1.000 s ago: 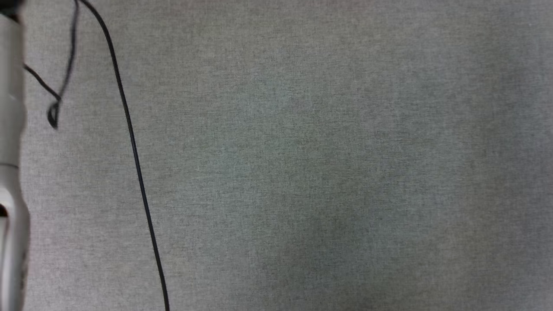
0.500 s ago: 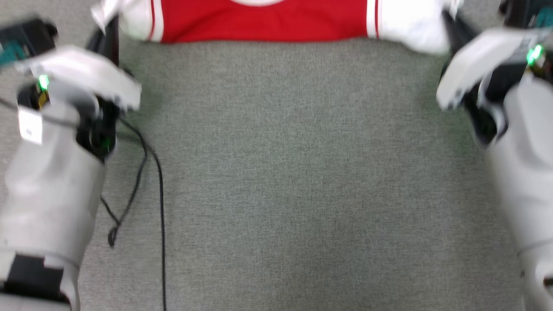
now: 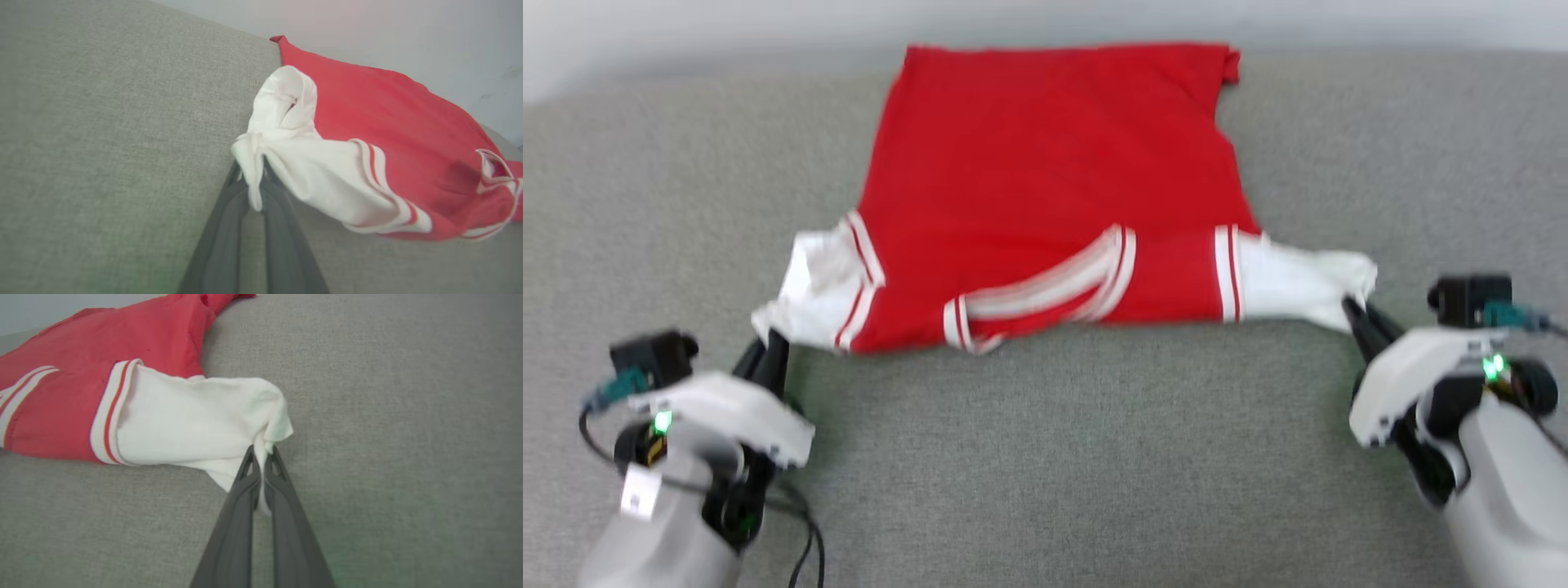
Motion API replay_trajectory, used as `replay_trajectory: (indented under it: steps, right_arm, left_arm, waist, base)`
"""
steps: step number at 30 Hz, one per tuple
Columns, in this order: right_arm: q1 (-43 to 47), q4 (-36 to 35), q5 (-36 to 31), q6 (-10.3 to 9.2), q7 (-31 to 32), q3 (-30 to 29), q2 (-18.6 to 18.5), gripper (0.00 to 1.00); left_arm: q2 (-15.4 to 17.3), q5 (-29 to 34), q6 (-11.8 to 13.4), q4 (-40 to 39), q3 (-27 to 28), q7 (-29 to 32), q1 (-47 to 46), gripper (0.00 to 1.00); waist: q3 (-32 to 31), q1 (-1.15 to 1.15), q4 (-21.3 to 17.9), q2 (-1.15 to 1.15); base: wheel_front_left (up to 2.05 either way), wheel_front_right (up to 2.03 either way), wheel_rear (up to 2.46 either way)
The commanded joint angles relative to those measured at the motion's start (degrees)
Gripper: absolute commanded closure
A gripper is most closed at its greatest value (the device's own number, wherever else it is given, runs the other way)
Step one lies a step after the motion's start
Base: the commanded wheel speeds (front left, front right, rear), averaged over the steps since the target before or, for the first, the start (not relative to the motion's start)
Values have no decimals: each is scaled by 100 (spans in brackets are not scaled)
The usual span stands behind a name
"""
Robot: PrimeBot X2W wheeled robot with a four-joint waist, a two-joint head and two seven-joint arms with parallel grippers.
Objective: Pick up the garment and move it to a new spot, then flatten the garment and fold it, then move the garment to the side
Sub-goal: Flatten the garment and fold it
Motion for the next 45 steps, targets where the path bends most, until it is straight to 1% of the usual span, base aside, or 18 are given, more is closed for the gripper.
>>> replay_trajectory:
  steps: [1, 4, 6, 10, 18, 21, 23, 24, 25, 27, 30, 35, 38, 41, 45]
  right_arm:
    - [350, -160, 60, -8, 31, -65, -42, 100]
    - [939, -521, 106, -9, 131, -170, -64, 100]
    - [1351, -780, 105, -9, 210, -286, -66, 100]
    - [2182, -1355, 15, -9, 376, -595, 43, 100]
    - [3700, -2488, -262, -9, 769, -1262, 445, 100]
    - [4046, -2735, -330, -8, 863, -1336, 575, 100]
    - [4178, -2824, -372, -8, 867, -1349, 616, 64]
    - [4210, -2849, -389, -8, 873, -1339, 637, 51]
    - [4197, -2893, -384, -8, 811, -1315, 645, 0]
    - [4138, -2910, -325, -8, 735, -1277, 654, 0]
    - [3916, -2969, -310, -6, 458, -1303, 584, 0]
    - [3185, -2766, -464, -6, 19, -1507, 576, 0]
    - [2469, -2466, -543, -6, -117, -1584, 609, 0]
    - [1681, -2001, -620, -6, -88, -1706, 518, 0]
    - [580, -1292, -621, -6, 204, -1773, 324, 0]
  left_arm:
    - [72, 60, 98, -164, 102, -38, 318, 100]
    - [106, 129, 300, -531, 246, -40, 946, 100]
    - [74, 139, 441, -797, 298, -41, 1356, 100]
    - [60, 174, 736, -1408, 350, -42, 2093, 100]
    - [68, 67, 1243, -2451, 273, 142, 3248, 100]
    - [73, 81, 1369, -2744, 236, 183, 3495, 100]
    - [73, 83, 1422, -2904, 206, 229, 3591, 100]
    - [65, 55, 1427, -2971, 199, 261, 3612, 100]
    - [82, 74, 1433, -3038, 184, 282, 3610, 100]
    - [98, 87, 1428, -3121, 161, 311, 3574, 100]
    - [125, 131, 1407, -3251, 129, 336, 3458, 100]
    - [186, 223, 1380, -3453, 130, 302, 3243, 100]
    - [197, 307, 1361, -3643, 138, 257, 3050, 100]
    - [181, 401, 1321, -3797, 121, 223, 2834, 100]
    - [130, 521, 1249, -4015, 65, 201, 2537, 100]
  waist:
    - [-406, 1, 2, 0]
    - [-680, 1, 16, 0]
    - [-838, 1, 39, 0]
    - [-1090, 1, 108, 0]
    - [-1398, 1, 255, 0]
    - [-1410, 1, 269, 0]
    - [-1398, 1, 286, 0]
    - [-1385, 1, 298, 0]
    - [-1360, 1, 312, 0]
    - [-1330, 1, 339, 0]
    - [-1259, 1, 380, 0]
    - [-983, 1, 438, 0]
    - [-737, 1, 511, 0]
    - [-468, 1, 639, 0]
    - [-124, 1, 867, 0]
  base:
    - [0, 0, 0]
    - [0, 0, 0]
    - [0, 0, 0]
    - [0, 0, 0]
    - [0, 0, 0]
    - [0, 0, 0]
    - [0, 0, 0]
    - [0, 0, 0]
    - [0, 0, 0]
    - [0, 0, 0]
    - [0, 0, 0]
    - [0, 0, 0]
    - [0, 0, 0]
    - [0, 0, 0]
    - [0, 0, 0]
